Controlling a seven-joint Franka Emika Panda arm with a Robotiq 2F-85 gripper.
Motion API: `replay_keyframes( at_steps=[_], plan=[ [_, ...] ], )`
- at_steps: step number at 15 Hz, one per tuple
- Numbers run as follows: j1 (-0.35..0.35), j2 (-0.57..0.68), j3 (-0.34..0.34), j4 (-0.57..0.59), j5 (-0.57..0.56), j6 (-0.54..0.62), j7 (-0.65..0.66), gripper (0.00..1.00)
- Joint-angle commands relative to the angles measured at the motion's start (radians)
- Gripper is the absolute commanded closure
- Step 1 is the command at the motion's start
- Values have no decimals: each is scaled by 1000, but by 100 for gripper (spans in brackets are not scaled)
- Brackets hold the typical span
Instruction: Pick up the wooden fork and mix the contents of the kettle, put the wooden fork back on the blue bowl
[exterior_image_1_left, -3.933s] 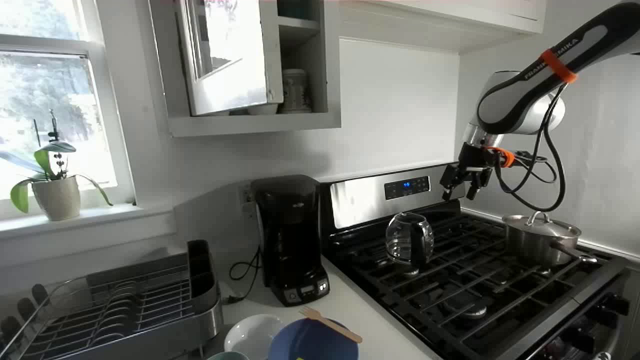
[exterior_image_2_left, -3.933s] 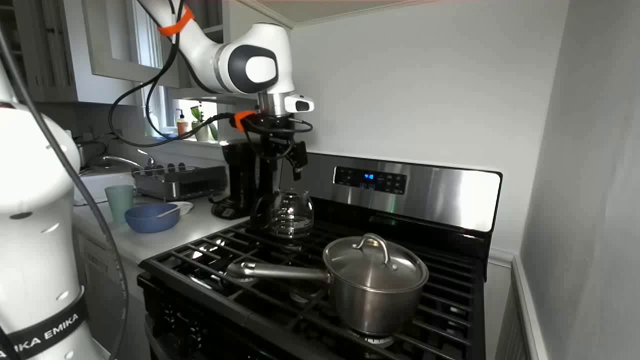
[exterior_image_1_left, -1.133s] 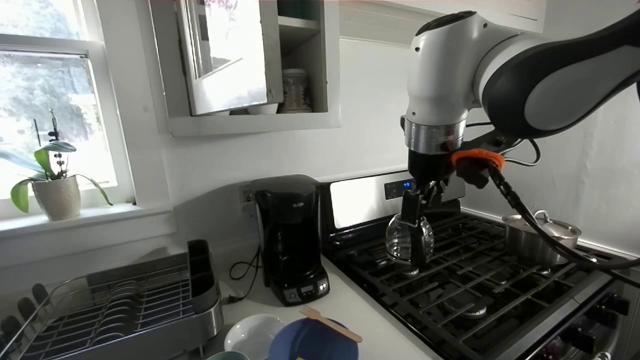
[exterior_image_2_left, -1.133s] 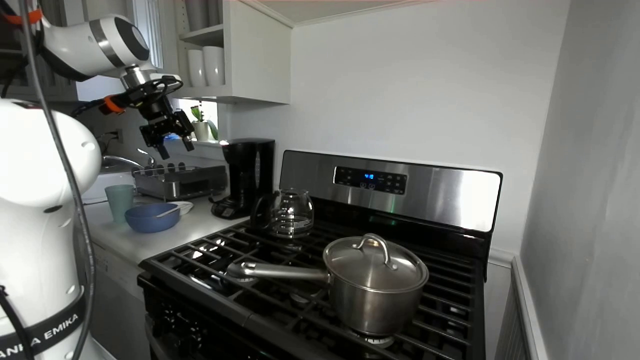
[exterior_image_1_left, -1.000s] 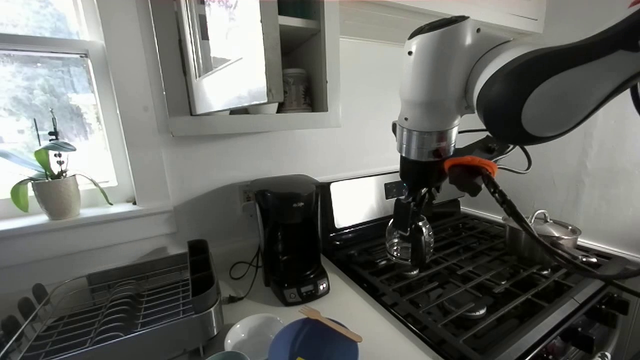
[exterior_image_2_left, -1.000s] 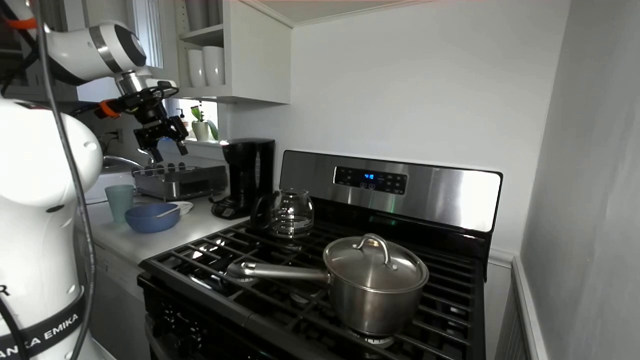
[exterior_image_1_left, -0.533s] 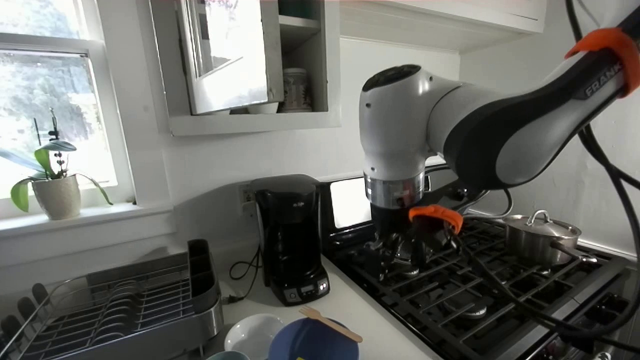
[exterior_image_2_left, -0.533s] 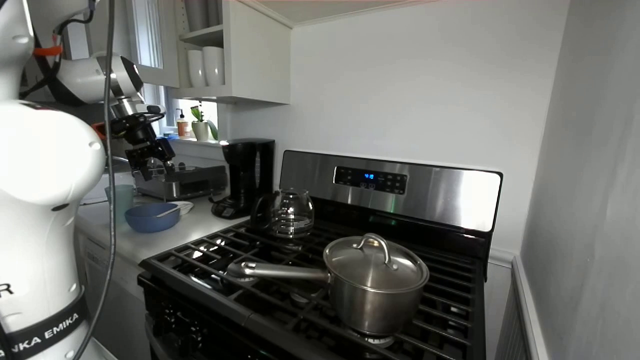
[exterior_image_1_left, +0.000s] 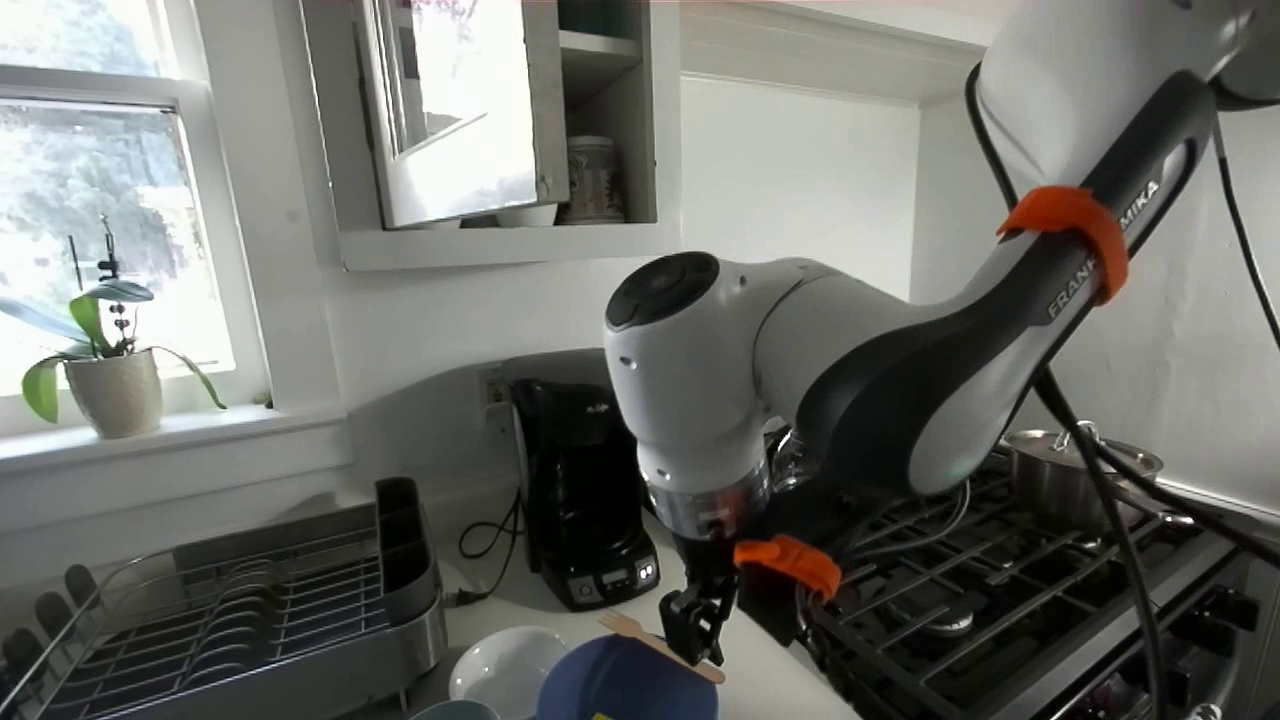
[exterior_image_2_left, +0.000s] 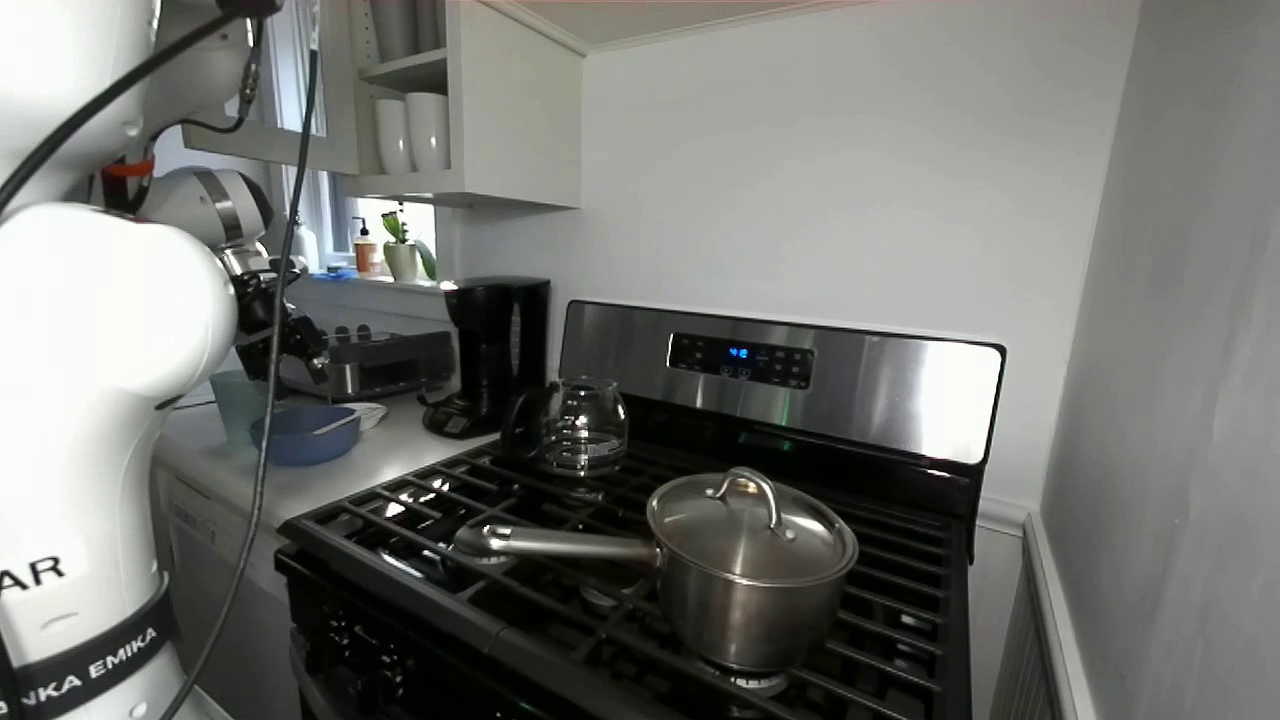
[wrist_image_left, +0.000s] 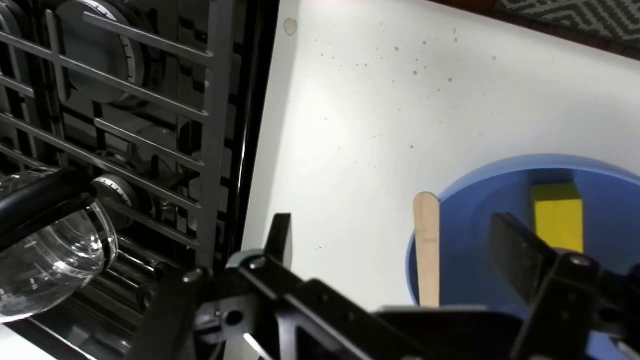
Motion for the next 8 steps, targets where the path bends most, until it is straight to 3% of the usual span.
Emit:
replay_keyframes(
  at_steps=[1,8],
  plan=[
    [62,25,-61,28,8,7,-17,0],
    [102,93,-103,99,-19,8,-15,0]
  ],
)
